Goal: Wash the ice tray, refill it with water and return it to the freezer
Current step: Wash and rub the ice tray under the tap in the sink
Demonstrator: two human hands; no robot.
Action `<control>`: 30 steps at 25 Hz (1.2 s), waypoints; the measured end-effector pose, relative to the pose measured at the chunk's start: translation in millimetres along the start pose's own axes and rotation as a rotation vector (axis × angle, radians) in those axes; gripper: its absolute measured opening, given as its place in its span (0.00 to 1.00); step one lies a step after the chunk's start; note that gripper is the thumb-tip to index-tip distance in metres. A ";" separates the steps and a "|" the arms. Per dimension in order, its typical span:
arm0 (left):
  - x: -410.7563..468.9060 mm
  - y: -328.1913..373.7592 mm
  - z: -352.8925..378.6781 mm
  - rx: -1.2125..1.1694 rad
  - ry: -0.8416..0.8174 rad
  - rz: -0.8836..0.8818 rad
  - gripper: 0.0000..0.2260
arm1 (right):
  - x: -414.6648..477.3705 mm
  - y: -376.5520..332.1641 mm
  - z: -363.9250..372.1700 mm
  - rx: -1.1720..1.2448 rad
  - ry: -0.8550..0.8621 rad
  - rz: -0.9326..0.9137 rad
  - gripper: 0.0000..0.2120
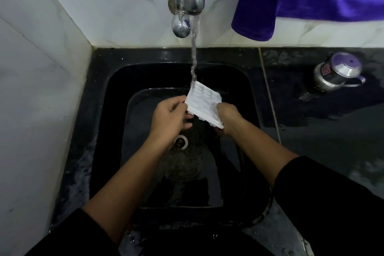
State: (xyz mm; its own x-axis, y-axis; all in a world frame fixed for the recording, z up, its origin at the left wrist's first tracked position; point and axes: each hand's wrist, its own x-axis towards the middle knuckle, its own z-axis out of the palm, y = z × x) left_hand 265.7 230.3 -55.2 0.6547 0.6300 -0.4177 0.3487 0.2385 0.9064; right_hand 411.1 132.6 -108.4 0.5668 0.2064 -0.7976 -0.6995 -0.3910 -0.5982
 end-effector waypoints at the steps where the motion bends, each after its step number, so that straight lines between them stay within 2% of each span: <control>1: 2.0 3.1 -2.0 0.032 -0.003 0.003 0.11 | -1.5 0.2 0.8 0.013 0.010 -0.012 0.08; 5: 7.9 8.6 -9.0 0.001 -0.008 -0.053 0.11 | -4.7 3.1 -4.6 -0.032 0.056 -0.133 0.11; 9: 9.5 -2.2 -9.3 0.000 -0.002 -0.086 0.12 | -12.9 12.5 -14.9 -0.185 0.024 -0.288 0.14; 14: 20.5 -13.7 -4.0 0.000 0.135 -0.034 0.11 | -43.9 26.6 -31.2 -0.347 -0.006 -0.550 0.11; 19: 34.8 -24.2 9.6 0.021 0.221 0.049 0.09 | -60.7 39.9 -49.6 -0.426 -0.042 -0.700 0.11; 22: 42.1 -19.5 19.6 -0.106 0.209 0.034 0.09 | -64.3 46.1 -58.6 -0.485 -0.064 -0.748 0.13; 25: 45.2 -11.2 15.4 -0.201 0.183 0.002 0.14 | -60.6 45.3 -67.5 -0.553 -0.089 -0.805 0.14; 30: 47.0 -4.1 -15.0 0.004 0.055 0.068 0.22 | -49.0 37.6 -66.2 -0.686 -0.189 -0.865 0.15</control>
State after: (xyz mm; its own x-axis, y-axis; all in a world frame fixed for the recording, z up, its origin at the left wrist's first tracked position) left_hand 284.9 270.0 -77.6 0.6394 0.6844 -0.3505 0.3075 0.1902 0.9324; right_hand 385.8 48.4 -86.7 0.6296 0.7586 -0.1676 0.3192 -0.4493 -0.8344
